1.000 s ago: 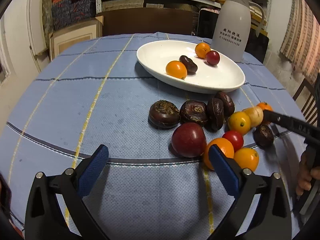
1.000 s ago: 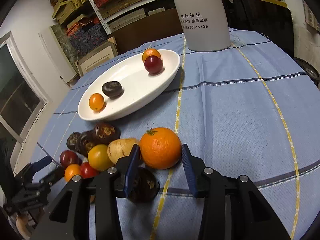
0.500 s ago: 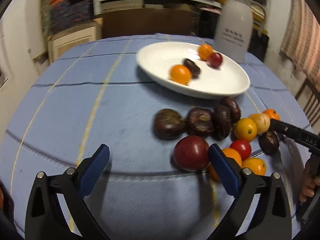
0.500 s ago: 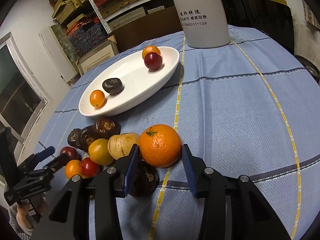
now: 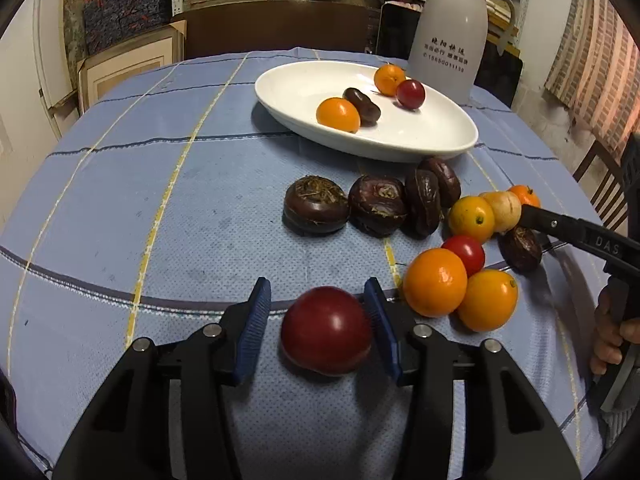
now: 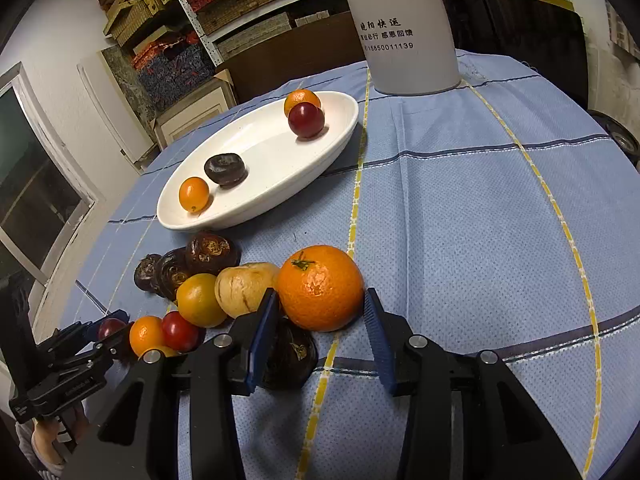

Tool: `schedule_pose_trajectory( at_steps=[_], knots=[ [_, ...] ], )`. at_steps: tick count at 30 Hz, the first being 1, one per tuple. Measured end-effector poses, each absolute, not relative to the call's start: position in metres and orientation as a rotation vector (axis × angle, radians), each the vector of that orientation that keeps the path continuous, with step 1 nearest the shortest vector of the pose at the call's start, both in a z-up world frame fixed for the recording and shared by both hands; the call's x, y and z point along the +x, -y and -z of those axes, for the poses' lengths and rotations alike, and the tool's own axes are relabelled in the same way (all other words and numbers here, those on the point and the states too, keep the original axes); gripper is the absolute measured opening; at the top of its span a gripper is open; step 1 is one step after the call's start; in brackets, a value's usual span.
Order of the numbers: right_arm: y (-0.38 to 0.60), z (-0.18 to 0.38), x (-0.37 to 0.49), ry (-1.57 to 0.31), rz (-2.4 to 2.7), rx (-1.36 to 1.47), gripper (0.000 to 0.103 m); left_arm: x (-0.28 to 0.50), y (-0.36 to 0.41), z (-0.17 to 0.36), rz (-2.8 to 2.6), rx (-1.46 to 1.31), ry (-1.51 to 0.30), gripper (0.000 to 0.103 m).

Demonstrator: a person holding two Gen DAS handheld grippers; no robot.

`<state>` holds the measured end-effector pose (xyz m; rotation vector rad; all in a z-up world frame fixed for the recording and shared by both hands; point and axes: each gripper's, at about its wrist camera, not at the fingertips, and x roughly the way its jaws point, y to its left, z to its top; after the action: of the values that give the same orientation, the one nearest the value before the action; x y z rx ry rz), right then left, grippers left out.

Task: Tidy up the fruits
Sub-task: 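Grasp the stemmed tangerine with the right tool while the left tool grasps a red tomato, then carry both fruits onto the white plate and open both tools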

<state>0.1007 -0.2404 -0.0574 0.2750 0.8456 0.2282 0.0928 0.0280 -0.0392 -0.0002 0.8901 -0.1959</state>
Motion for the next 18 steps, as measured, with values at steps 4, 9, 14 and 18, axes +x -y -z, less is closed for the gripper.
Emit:
schedule_pose_trajectory(
  at_steps=[4,9,14,18],
  knots=[
    [0.24,0.057,0.101,-0.845,-0.228,0.273,0.044,0.085,-0.026,0.04,0.208,0.007,-0.895,0.048],
    [0.239,0.057,0.101,-0.84,-0.228,0.267,0.043,0.083,-0.025,0.039,0.223,0.008,-0.891,0.038],
    [0.241,0.053,0.098,-0.82,-0.224,0.269,0.042,0.081,-0.025,0.028,0.225,-0.004,-0.836,0.037],
    [0.246,0.045,0.093,-0.774,-0.215,0.28,0.042,0.092,-0.018,0.006,0.196,0.027,-0.784,0.037]
  ],
)
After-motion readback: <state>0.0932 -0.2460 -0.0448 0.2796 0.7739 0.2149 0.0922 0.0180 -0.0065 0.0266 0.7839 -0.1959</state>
